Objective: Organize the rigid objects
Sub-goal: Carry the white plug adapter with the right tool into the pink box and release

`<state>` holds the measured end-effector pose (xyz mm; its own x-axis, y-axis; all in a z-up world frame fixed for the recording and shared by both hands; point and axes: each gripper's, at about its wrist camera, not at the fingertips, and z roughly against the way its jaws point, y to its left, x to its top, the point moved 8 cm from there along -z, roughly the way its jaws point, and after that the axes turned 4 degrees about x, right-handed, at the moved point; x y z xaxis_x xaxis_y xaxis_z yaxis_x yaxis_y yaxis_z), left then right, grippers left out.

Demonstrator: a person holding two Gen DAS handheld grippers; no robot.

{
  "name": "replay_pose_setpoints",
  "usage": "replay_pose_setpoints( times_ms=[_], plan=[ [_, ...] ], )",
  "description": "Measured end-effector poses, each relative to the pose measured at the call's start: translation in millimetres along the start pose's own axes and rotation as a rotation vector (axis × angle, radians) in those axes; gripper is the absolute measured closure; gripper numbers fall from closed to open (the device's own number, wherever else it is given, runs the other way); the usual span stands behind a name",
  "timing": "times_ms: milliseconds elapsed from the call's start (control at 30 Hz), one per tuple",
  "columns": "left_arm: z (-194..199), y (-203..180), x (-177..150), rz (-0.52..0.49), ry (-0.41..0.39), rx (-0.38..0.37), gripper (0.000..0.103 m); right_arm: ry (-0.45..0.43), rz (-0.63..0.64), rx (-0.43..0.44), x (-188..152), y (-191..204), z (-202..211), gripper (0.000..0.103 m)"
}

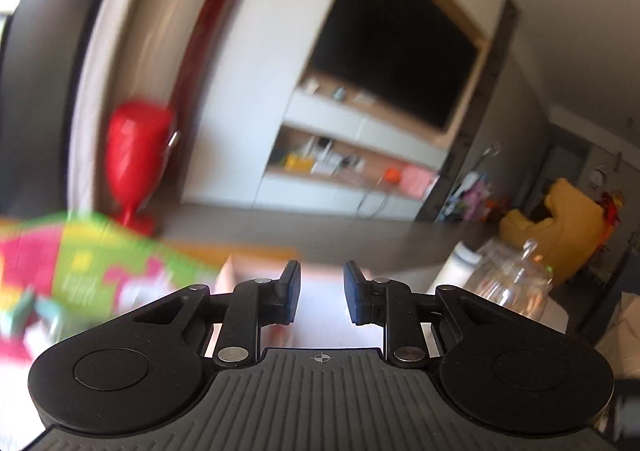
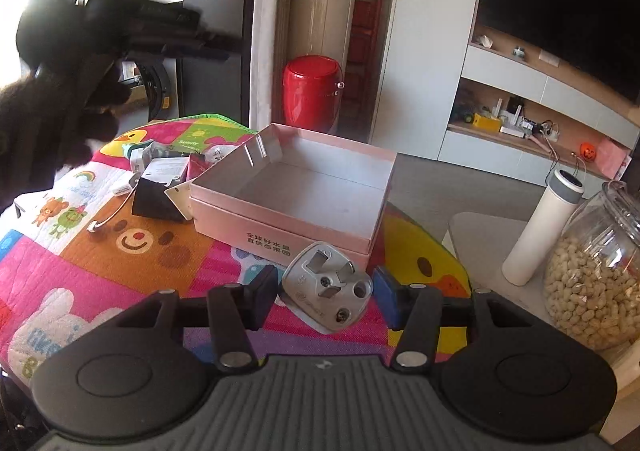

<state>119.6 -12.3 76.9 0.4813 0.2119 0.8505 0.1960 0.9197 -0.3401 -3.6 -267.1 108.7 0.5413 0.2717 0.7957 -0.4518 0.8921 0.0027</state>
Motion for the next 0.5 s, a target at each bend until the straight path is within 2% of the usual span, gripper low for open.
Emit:
replay_pose_setpoints(
  times_ms=[133,233,267,300,400,500],
  plan=[
    [11.9,47.1,-35.1,0.076,0.092,0.122,0.077,-0.067,-0.013,0.000,34.9,-4.4,-8.4,0.051],
    [24.3,78.9,-53.7,0.133,0.126,0.195,0.077,-0.115,-0.028,0.011,86.5,-6.3,-24.2,0.050],
    [27.7,87.3,-58.9,0.149,0.140,0.212,0.077,-0.129,-0.029,0.002,102.5,-8.0,-31.6,0.042],
    [30.6,96.9,-62.1,0.167,0.150,0.216,0.077,-0.133,-0.024,-0.016,115.0,-8.5,-39.9,0.031],
    [28.3,110.8,-61.2,0.212,0.158,0.165,0.077,-0.129,-0.028,-0.041,130.1,-2.6,-60.8,0.030],
    [12.6,113.4,-52.3,0.229,0.169,0.119,0.074,-0.106,-0.074,0.030,113.1,12.8,-71.2,0.030]
  ],
)
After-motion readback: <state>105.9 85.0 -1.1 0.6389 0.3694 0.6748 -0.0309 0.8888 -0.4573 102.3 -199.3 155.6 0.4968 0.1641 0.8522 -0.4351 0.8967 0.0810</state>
